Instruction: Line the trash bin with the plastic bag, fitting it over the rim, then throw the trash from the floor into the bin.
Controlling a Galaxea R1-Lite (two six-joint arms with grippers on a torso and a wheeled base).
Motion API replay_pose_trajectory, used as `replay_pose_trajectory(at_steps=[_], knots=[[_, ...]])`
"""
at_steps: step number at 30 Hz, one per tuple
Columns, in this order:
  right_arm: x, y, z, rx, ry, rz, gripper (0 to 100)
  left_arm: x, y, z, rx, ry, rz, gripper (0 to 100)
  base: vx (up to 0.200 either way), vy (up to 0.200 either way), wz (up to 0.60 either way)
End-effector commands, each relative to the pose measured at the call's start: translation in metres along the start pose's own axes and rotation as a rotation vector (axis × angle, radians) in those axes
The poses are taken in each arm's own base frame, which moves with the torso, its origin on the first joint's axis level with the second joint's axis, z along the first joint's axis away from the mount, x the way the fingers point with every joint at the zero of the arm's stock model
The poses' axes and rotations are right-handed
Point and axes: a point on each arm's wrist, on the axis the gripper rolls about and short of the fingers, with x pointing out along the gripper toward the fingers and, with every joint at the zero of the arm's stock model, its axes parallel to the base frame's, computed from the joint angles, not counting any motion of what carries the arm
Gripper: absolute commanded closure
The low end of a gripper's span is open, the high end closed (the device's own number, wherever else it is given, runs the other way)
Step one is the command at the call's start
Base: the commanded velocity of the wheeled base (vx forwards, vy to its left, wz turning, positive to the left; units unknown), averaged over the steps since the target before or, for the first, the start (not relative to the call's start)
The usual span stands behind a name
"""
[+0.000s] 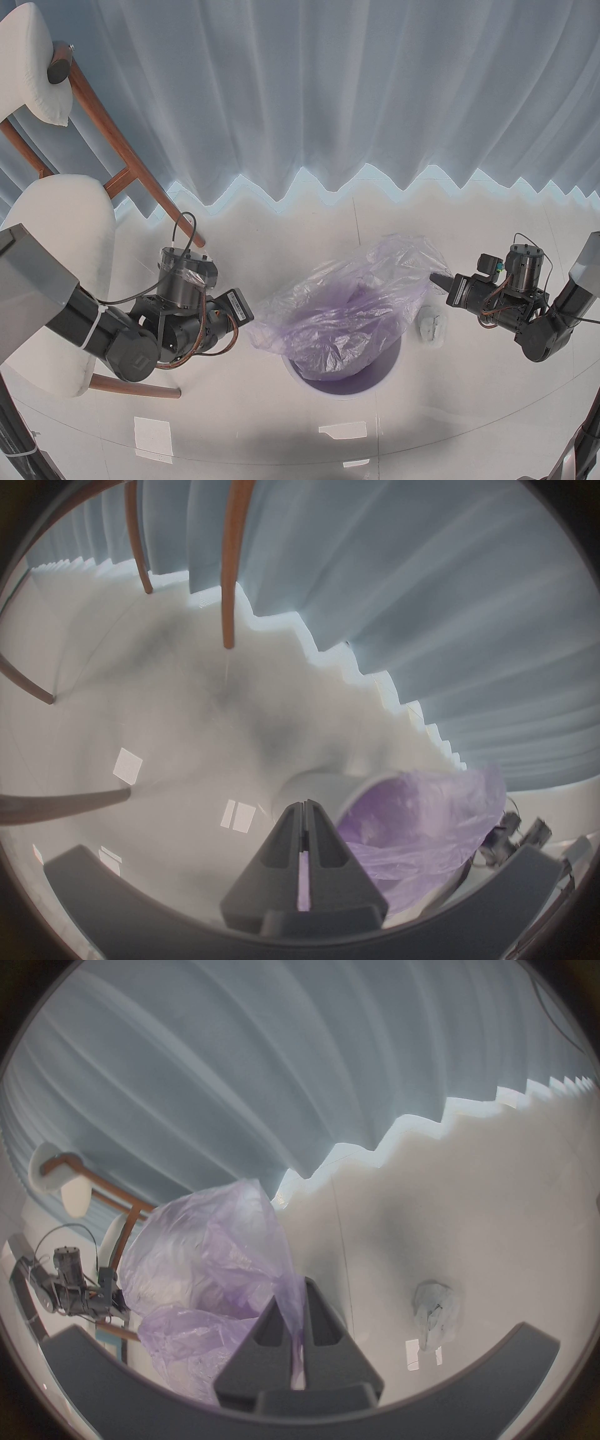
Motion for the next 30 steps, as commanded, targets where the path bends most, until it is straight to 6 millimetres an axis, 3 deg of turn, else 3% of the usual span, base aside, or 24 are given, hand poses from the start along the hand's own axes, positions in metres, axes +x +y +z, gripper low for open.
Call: replay_pose_trajectory(at_steps=[1, 8, 9, 14, 15, 19, 23, 27, 30], knots=[[0.012, -0.013, -0.015, 0.083, 0.001, -0.038, 100, 0.019, 0.012, 0.009, -0.024, -0.028, 0.051, 100, 0.000, 0.000, 0.00], [0.011, -0.011, -0.018, 0.098, 0.002, -0.033, 100, 0.006, 0.009, 0.000, -0.008, -0.011, 0.037, 100, 0.000, 0.000, 0.00], [0.009, -0.012, -0.020, 0.101, 0.010, -0.037, 100, 0.002, 0.008, -0.002, -0.005, -0.005, 0.032, 0, 0.000, 0.000, 0.00], [0.004, -0.005, -0.026, 0.094, 0.012, -0.018, 100, -0.022, 0.007, -0.012, 0.016, 0.019, 0.012, 0, 0.000, 0.000, 0.00], [-0.001, 0.001, -0.033, 0.082, 0.011, 0.001, 100, -0.046, 0.008, -0.011, 0.025, 0.011, -0.014, 0, 0.000, 0.000, 0.00], [-0.008, 0.015, -0.044, 0.058, 0.008, 0.051, 100, -0.070, 0.002, 0.001, 0.113, 0.007, -0.130, 0, 0.000, 0.000, 0.00], [-0.012, 0.023, -0.052, 0.051, 0.024, 0.075, 100, -0.070, 0.002, 0.009, 0.226, 0.008, -0.215, 0, 0.000, 0.000, 0.00], [-0.014, 0.028, -0.055, 0.043, 0.018, 0.093, 100, -0.053, 0.000, 0.013, 0.431, 0.020, -0.386, 0, 0.000, 0.000, 0.00], [-0.014, 0.028, -0.054, 0.042, 0.016, 0.094, 100, -0.036, 0.000, 0.007, 0.523, 0.034, -0.412, 0, 0.000, 0.000, 0.00]])
